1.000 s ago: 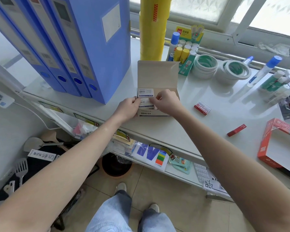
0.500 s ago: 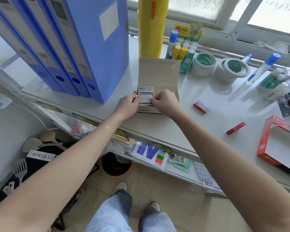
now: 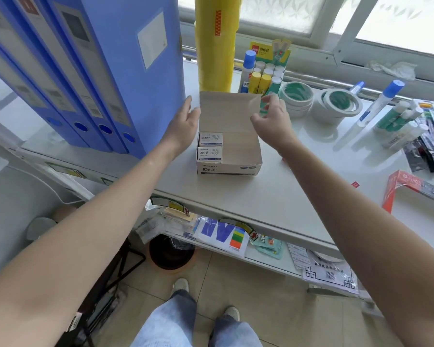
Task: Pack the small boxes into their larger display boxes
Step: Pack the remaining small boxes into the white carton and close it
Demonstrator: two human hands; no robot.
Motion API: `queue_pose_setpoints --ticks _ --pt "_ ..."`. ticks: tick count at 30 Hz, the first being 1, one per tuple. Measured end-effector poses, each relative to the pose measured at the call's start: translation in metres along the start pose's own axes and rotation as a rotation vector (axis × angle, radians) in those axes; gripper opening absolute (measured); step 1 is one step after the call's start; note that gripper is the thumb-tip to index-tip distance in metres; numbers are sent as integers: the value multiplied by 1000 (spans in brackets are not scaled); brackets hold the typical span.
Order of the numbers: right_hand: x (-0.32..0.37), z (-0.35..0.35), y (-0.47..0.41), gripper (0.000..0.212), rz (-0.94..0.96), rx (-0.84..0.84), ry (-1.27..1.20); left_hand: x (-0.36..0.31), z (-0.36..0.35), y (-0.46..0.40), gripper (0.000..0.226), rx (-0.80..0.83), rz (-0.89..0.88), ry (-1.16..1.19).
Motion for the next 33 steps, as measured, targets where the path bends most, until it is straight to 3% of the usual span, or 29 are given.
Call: queue_pose_setpoints --ticks 5,10,16,20,26,33 --pt "2 5 -3 72 -49 89 -17 0 -5 -20 59 30 87 109" --pt "3 5 -4 81 -57 146 -55 1 -10 -24 56 12 46 172" --pt "1 3 2 65 -3 111 -87 -2 -10 -17 42 -89 -49 165" --pt "-7 3 10 59 50 97 -60 0 -6 5 34 -130 -160 29" --pt "-22 -4 29 55 130 45 72 15 -1 36 29 -72 -229 -29" --pt "-40 -12 43 35 178 47 157 26 -3 54 29 -34 -301 -150"
Point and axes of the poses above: each hand's wrist, its own y-axis away from the middle knuckle, its own z-axis out of the back of the hand, x = y × z, the point moved 1 cm from there along -y, towards the middle knuckle, and after that the axes turned 13 degrees about -z, right-handed, at the moved point
